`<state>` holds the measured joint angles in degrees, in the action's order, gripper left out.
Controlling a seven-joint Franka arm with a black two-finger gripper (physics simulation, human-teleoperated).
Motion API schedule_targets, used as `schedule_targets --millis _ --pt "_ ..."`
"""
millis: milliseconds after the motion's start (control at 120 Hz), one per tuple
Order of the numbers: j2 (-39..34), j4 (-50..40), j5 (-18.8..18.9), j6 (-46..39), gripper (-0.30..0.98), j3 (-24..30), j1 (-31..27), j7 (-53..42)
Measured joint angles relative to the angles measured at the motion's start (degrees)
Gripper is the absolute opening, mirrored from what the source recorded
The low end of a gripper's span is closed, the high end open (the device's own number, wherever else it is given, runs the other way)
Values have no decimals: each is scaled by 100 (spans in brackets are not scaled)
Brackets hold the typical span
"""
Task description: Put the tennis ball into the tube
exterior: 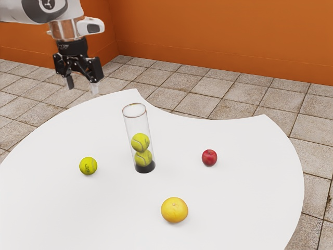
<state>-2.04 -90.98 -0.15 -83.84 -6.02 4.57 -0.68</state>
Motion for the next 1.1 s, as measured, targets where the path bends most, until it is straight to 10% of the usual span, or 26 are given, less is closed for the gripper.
schedule_targets --millis 275,608,1100 --pt "-262 -247 18 -462 69 -36 39 -18" --pt "-1063 -2586 220 -1494 69 23 -653 -15" --pt "283 -3609 10 -4439 69 6 -1225 -772"
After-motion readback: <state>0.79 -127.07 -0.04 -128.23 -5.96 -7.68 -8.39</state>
